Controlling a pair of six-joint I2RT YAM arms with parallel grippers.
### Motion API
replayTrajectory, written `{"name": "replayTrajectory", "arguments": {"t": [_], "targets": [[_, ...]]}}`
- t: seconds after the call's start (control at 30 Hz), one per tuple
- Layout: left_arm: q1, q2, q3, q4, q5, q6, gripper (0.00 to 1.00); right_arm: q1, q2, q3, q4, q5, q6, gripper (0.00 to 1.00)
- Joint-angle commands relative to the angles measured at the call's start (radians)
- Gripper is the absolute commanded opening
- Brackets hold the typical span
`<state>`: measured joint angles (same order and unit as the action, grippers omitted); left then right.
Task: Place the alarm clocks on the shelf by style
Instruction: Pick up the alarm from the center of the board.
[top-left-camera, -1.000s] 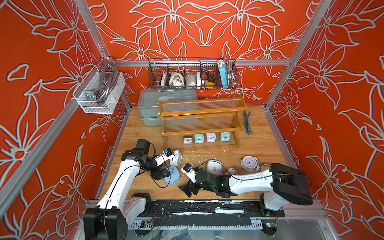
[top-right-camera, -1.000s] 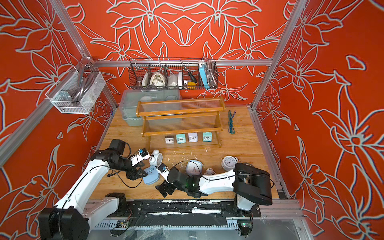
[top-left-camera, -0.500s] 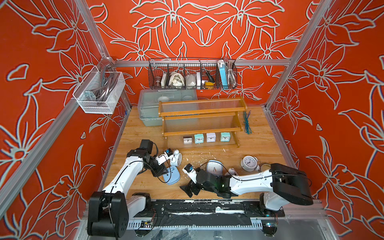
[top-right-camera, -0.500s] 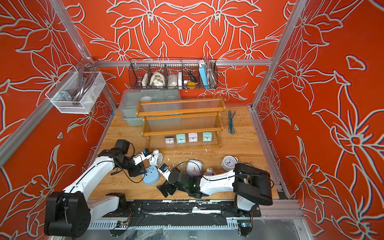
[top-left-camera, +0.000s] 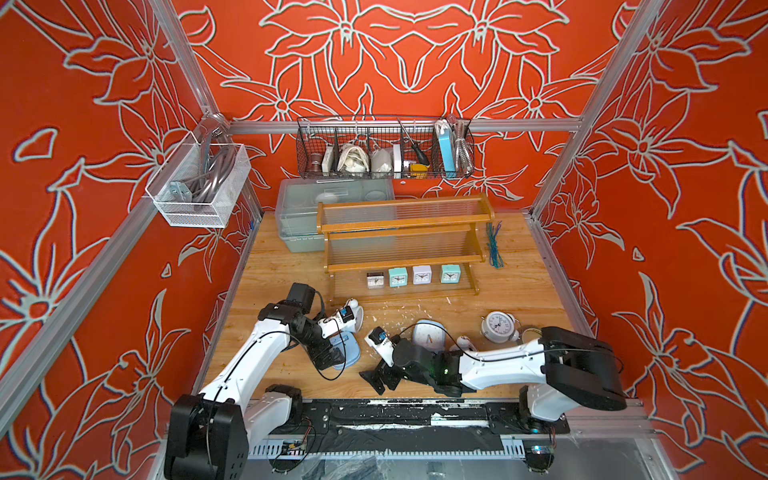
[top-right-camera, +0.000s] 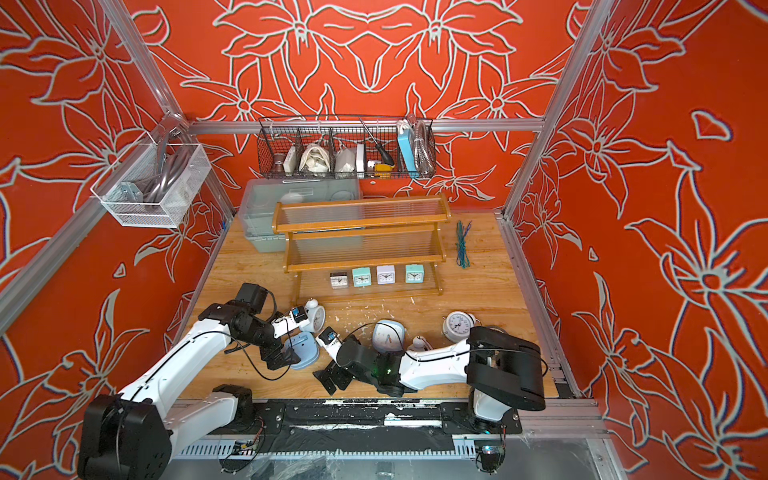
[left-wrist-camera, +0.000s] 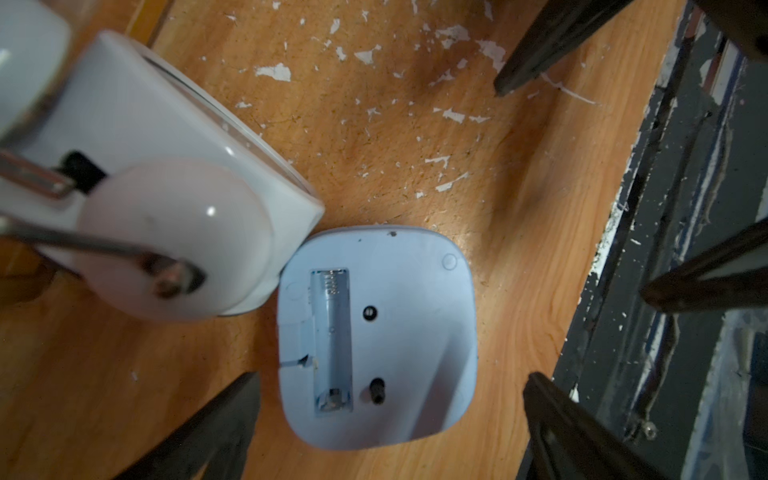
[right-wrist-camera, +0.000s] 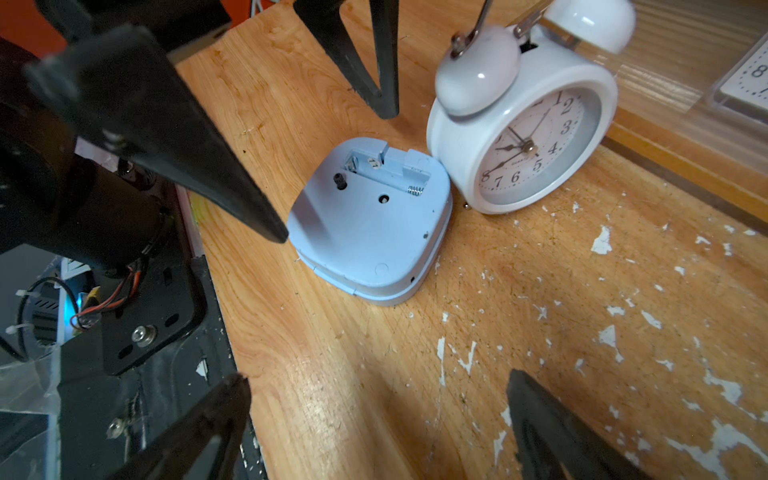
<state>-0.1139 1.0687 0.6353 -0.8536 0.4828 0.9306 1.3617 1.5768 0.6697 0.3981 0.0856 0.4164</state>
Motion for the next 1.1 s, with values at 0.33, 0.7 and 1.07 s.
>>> {"name": "replayTrajectory", "arguments": {"t": [0.33, 0.7, 1.07], "targets": [[-0.093, 0.012, -0.067, 0.102, -0.111, -0.060, 0.99, -0.003, -0.033, -0.035, 0.030, 0.005, 0.018, 1.00], [-0.163, 0.061, -0.106, 0.158, -0.153, -0.081, 0.99, -0.004, -0.020, -0.027, 0.029, 0.000, 0.018, 1.00], [-0.179, 0.056, -0.093, 0.090, -0.131, -0.024, 0.80, -0.005, -0.066, -0.028, -0.018, 0.014, -0.006, 1.00]]}}
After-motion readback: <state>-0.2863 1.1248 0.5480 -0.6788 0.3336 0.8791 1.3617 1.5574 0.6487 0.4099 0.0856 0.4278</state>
